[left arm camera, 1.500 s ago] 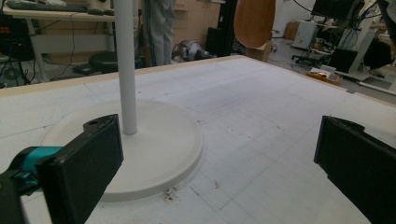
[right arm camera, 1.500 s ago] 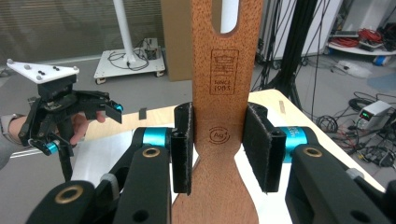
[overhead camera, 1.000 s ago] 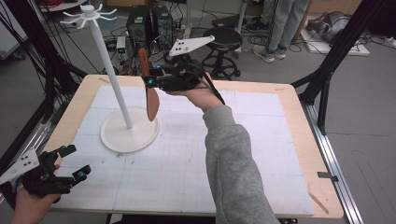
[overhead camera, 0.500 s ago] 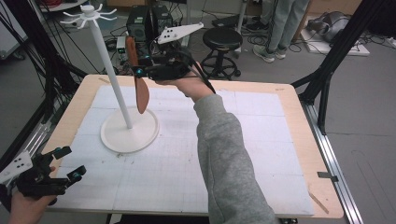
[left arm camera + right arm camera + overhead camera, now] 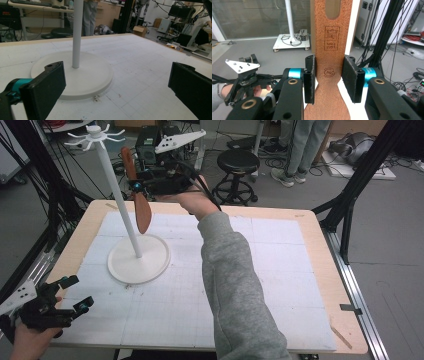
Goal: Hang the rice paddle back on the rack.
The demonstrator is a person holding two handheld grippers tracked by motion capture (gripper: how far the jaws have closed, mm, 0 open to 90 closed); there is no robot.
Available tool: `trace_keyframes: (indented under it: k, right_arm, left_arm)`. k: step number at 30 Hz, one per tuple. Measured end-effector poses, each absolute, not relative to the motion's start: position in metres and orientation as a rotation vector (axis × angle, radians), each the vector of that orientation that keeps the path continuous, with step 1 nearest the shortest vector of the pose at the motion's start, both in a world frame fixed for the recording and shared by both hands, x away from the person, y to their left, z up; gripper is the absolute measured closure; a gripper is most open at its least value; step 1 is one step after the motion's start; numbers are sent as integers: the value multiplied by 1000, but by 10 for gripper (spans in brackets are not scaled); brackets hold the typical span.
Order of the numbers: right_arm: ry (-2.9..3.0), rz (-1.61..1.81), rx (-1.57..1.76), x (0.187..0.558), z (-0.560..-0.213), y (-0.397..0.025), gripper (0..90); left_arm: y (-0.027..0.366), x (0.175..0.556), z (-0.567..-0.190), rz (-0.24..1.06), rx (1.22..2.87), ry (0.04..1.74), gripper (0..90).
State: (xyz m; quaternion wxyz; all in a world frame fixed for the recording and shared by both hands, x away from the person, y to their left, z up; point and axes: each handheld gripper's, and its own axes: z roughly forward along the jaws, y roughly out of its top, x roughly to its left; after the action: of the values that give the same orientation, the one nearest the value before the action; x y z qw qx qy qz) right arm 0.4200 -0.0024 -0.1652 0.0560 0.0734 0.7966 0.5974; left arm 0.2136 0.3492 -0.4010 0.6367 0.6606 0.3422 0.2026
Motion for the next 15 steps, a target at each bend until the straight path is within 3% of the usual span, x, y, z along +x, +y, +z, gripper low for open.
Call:
trace_keyframes:
  k: [15]
  right_arm:
    - [2402, 1790, 216, 414, -149, 16, 643]
  left_arm:
    - [354, 211, -402, 471, 1497, 798, 18]
